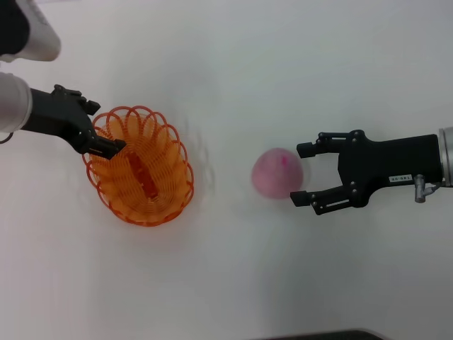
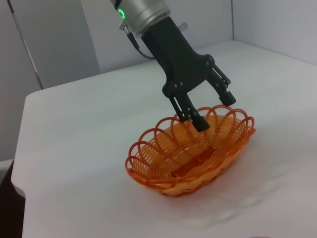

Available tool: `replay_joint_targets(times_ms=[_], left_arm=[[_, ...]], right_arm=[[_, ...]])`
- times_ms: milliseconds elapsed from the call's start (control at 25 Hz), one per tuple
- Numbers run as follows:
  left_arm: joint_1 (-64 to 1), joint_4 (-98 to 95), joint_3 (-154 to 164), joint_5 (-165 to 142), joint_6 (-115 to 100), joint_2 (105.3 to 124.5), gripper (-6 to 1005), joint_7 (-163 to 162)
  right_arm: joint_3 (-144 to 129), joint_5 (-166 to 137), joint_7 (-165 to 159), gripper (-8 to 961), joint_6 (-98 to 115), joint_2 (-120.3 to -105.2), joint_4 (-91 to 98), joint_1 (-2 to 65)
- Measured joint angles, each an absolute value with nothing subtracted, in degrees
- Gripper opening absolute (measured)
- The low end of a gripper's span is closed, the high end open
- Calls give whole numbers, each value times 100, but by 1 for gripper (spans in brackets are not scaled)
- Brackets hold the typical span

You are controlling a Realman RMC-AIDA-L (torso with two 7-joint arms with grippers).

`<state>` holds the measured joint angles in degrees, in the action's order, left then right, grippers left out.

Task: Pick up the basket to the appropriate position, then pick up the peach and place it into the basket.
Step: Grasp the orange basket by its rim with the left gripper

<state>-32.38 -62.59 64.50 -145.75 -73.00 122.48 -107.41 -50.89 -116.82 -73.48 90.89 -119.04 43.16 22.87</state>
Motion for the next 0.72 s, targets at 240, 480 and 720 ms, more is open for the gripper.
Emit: replay_joint_targets(times_ms=[240,480,720], left_arm=[[-3420,-6147,6456,-14965,-7109,12361,859,-10762],[-3520,-6033,6461,-14986,-7056,12366,859,-10759],[-3637,-5820,6469,-15014,-6992,12360,797,-10763]], right_arm=[[-5089,-11681,-7348,928,9088,-11897,4316,2291],[-5089,-11680,-7348,927,9064,-11891,4316,2283],[-5089,-11681,-7348,927,9052,-11894,4315,2303]])
